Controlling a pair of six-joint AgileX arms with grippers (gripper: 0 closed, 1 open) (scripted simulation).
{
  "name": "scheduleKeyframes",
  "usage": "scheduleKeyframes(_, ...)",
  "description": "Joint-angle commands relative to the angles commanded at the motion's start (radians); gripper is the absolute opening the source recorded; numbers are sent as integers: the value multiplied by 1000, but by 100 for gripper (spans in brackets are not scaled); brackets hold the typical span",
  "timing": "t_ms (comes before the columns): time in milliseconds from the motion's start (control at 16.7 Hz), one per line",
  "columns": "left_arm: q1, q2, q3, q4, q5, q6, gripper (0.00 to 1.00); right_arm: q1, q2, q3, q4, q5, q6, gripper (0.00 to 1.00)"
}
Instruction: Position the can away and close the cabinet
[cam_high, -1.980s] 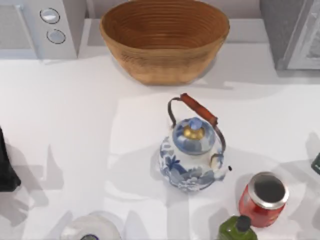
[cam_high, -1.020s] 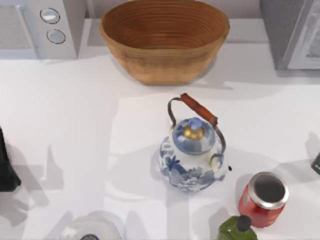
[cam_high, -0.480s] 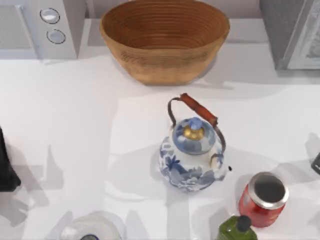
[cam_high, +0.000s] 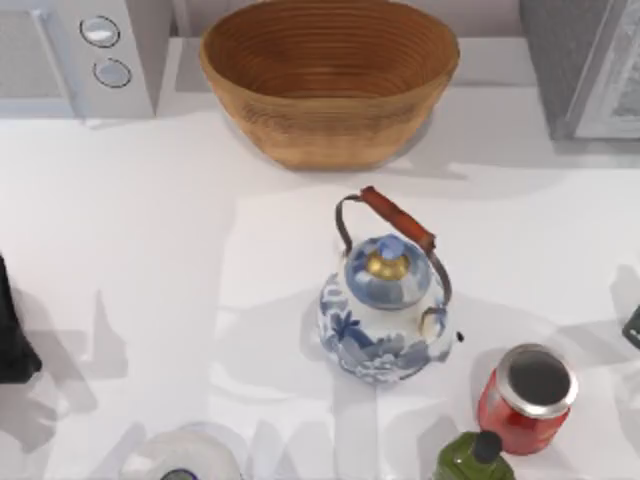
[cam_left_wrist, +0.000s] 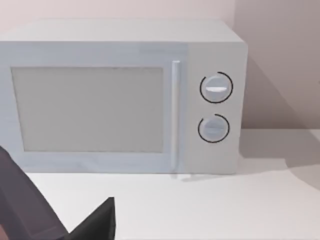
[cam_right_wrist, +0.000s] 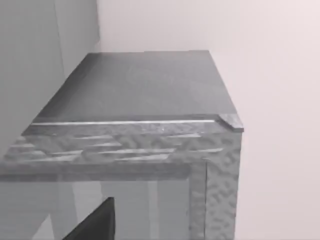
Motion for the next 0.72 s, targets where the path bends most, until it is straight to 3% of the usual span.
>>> scheduleKeyframes(540,0,0,0,0,0,0,100,4,-28,73,-70,9,-2,100)
scheduleKeyframes(720,0,0,0,0,0,0,100,65,-18,77,-80,70,-7,100)
